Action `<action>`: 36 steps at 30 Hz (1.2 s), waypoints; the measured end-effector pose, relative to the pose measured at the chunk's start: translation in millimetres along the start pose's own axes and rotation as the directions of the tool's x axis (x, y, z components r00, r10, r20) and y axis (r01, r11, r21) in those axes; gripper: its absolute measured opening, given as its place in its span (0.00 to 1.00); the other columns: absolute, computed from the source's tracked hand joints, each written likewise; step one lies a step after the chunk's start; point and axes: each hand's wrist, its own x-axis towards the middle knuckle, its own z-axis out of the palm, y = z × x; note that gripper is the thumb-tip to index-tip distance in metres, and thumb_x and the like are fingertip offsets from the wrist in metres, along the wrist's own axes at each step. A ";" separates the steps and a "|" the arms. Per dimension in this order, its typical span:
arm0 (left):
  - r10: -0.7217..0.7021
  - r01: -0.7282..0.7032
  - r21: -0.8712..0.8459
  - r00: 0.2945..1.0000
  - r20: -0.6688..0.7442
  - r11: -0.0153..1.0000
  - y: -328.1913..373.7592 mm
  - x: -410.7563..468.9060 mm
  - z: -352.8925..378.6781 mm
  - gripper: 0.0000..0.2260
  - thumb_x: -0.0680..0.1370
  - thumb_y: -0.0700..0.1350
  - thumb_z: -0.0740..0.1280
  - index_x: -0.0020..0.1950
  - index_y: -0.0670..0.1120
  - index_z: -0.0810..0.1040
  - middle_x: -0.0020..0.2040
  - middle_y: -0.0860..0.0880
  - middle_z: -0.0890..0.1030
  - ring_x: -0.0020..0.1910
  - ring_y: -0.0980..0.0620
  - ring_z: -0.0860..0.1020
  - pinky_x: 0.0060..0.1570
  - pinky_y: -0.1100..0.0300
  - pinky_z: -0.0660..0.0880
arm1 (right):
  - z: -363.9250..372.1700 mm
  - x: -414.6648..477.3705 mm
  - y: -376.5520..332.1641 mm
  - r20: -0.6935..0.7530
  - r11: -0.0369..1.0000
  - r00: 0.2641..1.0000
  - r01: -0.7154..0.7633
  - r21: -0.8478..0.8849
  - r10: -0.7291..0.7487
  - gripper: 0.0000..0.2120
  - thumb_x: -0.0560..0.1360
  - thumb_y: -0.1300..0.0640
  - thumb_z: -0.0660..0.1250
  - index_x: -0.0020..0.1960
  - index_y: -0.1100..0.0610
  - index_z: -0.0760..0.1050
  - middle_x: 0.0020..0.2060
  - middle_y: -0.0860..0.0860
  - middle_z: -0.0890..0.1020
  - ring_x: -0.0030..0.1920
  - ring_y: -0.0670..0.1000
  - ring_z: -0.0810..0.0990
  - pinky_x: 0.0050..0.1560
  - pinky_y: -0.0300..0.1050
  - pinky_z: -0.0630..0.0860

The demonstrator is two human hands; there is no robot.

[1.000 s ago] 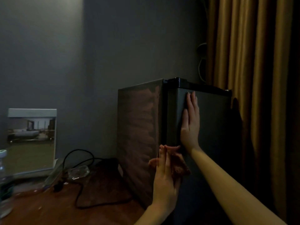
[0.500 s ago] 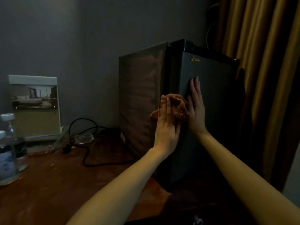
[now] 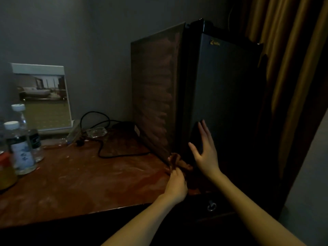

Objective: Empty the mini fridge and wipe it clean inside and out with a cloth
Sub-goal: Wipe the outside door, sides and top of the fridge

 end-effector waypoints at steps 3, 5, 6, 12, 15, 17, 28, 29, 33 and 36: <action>-0.022 0.028 0.127 0.999 -0.044 0.992 2.7 -11.5 -16.3 0.18 0.82 0.40 0.57 0.72 0.41 0.63 0.68 0.42 0.70 0.62 0.42 0.74 0.52 0.55 0.73 | -0.9 -30.5 0.5 -0.050 0.991 0.995 -0.086 -0.104 0.081 0.25 0.76 0.55 0.70 0.71 0.52 0.68 0.67 0.50 0.69 0.66 0.47 0.71 0.58 0.35 0.69; 0.065 -0.044 0.242 0.995 -0.080 0.969 -0.6 -16.8 -29.8 0.14 0.80 0.40 0.59 0.66 0.44 0.71 0.61 0.43 0.77 0.59 0.41 0.76 0.54 0.51 0.74 | 0.1 -54.4 0.5 -0.038 0.976 0.984 -0.177 -0.127 0.173 0.16 0.75 0.52 0.70 0.61 0.53 0.74 0.57 0.50 0.74 0.55 0.51 0.78 0.48 0.39 0.73; 0.116 -0.093 0.251 0.990 -0.081 0.964 -2.4 -18.4 -34.7 0.13 0.78 0.40 0.61 0.63 0.45 0.75 0.59 0.43 0.80 0.58 0.41 0.77 0.54 0.51 0.74 | 1.2 -66.7 -0.8 0.010 0.970 0.976 -0.214 -0.112 0.217 0.14 0.74 0.51 0.71 0.58 0.51 0.74 0.54 0.48 0.76 0.52 0.50 0.79 0.46 0.40 0.74; 0.119 -0.146 -0.345 0.988 -0.097 0.927 0.7 -17.2 -34.2 0.12 0.67 0.40 0.68 0.49 0.48 0.83 0.45 0.47 0.85 0.47 0.49 0.82 0.49 0.52 0.78 | 3.6 -95.9 -17.1 0.081 0.975 0.972 -0.223 0.028 0.220 0.15 0.74 0.57 0.71 0.60 0.46 0.76 0.53 0.40 0.76 0.52 0.37 0.76 0.52 0.28 0.71; 0.059 -0.142 -0.485 0.981 -0.182 0.863 10.0 -17.1 -26.7 0.15 0.70 0.38 0.74 0.55 0.48 0.81 0.50 0.50 0.83 0.50 0.55 0.80 0.53 0.60 0.76 | -6.4 -75.7 3.0 -0.119 0.948 0.940 -0.315 0.052 0.319 0.17 0.71 0.67 0.70 0.56 0.51 0.78 0.51 0.47 0.79 0.53 0.44 0.78 0.56 0.36 0.71; 0.022 -0.146 -0.468 0.965 -0.261 0.872 10.9 -16.1 -29.1 0.17 0.73 0.38 0.72 0.61 0.47 0.79 0.55 0.50 0.80 0.54 0.55 0.79 0.53 0.63 0.75 | -11.9 -57.8 31.0 -0.279 0.872 0.827 -0.463 0.157 0.489 0.18 0.71 0.69 0.68 0.58 0.56 0.77 0.55 0.55 0.79 0.58 0.55 0.78 0.61 0.46 0.71; -0.124 0.105 -0.713 0.992 0.025 0.693 0.5 -16.8 -35.2 0.28 0.77 0.26 0.57 0.76 0.39 0.59 0.72 0.43 0.69 0.72 0.49 0.66 0.67 0.59 0.65 | 4.5 -7.2 89.2 -0.127 0.577 0.566 -0.813 0.079 0.815 0.27 0.75 0.62 0.66 0.72 0.61 0.64 0.66 0.62 0.73 0.65 0.62 0.73 0.63 0.51 0.70; -0.112 0.097 -0.709 0.993 0.025 0.698 2.8 -15.8 -32.8 0.28 0.76 0.25 0.57 0.76 0.38 0.59 0.73 0.43 0.67 0.73 0.49 0.65 0.68 0.60 0.63 | 4.1 -12.0 83.2 -0.112 0.573 0.565 -0.817 0.061 0.818 0.25 0.75 0.62 0.66 0.71 0.62 0.65 0.65 0.62 0.74 0.65 0.62 0.74 0.62 0.50 0.70; -0.086 0.071 -0.697 0.996 0.013 0.714 7.4 -12.6 -29.9 0.27 0.76 0.27 0.57 0.75 0.38 0.60 0.75 0.44 0.65 0.74 0.50 0.63 0.71 0.62 0.59 | 19.0 -39.9 36.0 -0.086 0.589 0.584 -0.808 0.033 0.807 0.23 0.73 0.63 0.68 0.68 0.61 0.70 0.63 0.61 0.75 0.63 0.61 0.74 0.61 0.48 0.69; -0.091 0.093 -0.749 0.995 0.043 0.656 7.2 -17.4 -25.9 0.28 0.77 0.28 0.58 0.76 0.38 0.59 0.75 0.44 0.63 0.75 0.50 0.62 0.67 0.65 0.59 | 40.7 -69.8 -5.7 -0.132 0.685 0.673 -0.722 0.094 0.728 0.20 0.70 0.63 0.71 0.61 0.58 0.74 0.59 0.57 0.78 0.60 0.58 0.77 0.57 0.46 0.70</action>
